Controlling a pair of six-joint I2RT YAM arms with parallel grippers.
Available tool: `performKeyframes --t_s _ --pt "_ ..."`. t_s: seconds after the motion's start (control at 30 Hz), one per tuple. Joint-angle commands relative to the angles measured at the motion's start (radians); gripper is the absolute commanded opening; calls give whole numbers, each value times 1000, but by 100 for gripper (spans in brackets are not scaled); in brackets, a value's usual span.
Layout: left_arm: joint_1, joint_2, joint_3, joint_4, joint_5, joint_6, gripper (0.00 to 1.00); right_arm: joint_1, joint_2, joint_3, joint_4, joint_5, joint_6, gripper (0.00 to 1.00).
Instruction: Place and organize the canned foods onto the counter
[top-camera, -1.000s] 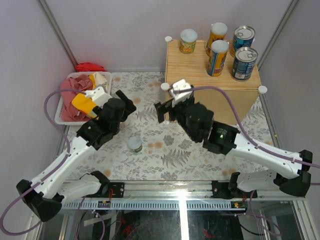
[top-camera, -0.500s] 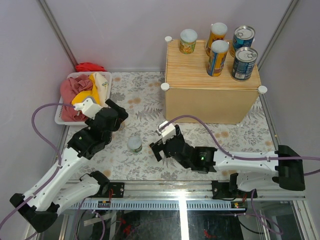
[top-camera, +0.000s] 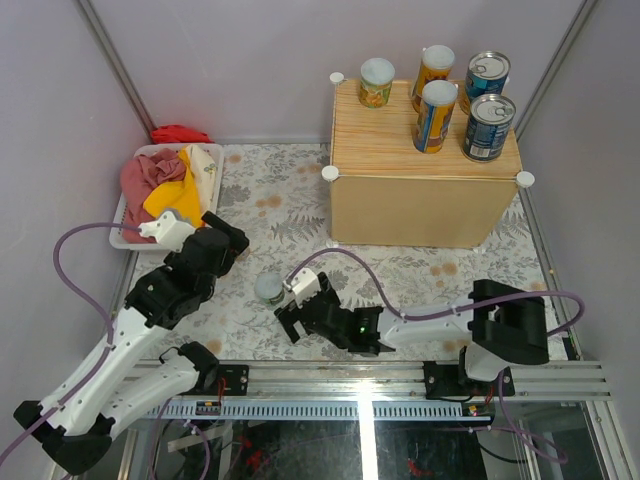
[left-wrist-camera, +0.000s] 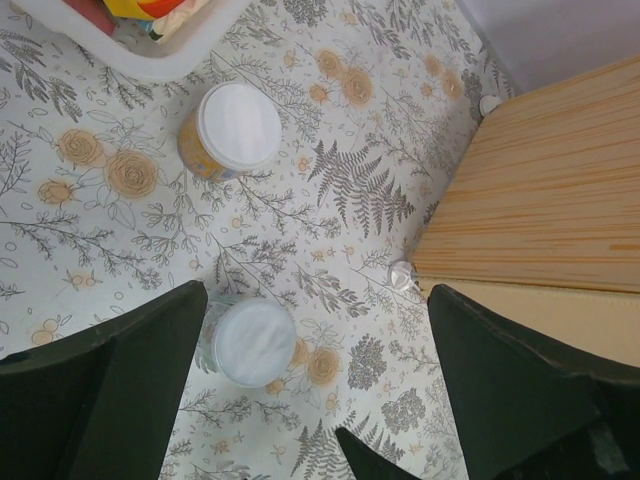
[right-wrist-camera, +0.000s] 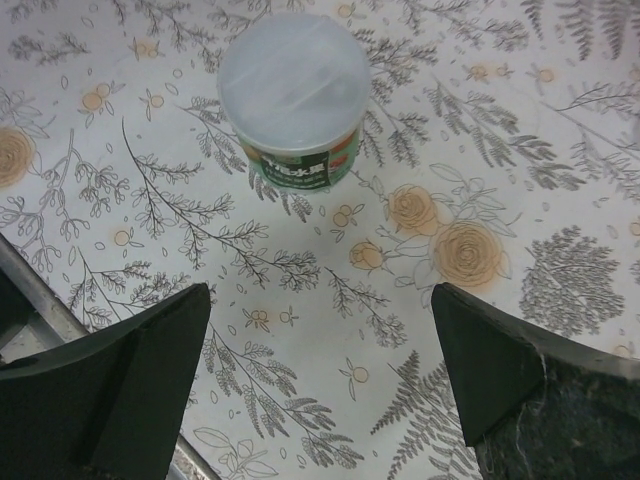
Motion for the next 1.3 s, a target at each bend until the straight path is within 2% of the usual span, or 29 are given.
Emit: performKeyframes --t_s 0.0,0.33,0.87,0.97,1.03,1.1,1.13,1.17,1.2,1.27 --pt "6 -30 18 -46 -9 -35 93 5 81 82 127 -25 7 99" --pt "6 -57 50 -114 -26 -29 94 -28 252 204 205 -43 -34 99" --pt "6 -64 63 -149 -76 -14 96 -154 391 298 285 -202 -48 100" --pt "6 -64 53 -146 -81 -17 96 -157 415 317 291 -216 -55 95" --pt "6 -66 47 -144 -84 -17 97 -158 429 328 291 -224 -62 89" --pt "6 -69 43 -143 -87 -17 97 -158 428 331 291 -234 -69 73" --pt "6 -72 42 -142 -90 -17 97 -159 421 327 291 -237 -72 58" --pt "6 -75 42 -142 -93 -16 97 -159 408 319 292 -237 -74 33" --pt "6 -78 43 -142 -98 -15 97 -158 392 309 291 -233 -78 21" --pt "6 -83 46 -139 -109 -13 97 -158 352 285 282 -226 -84 16"
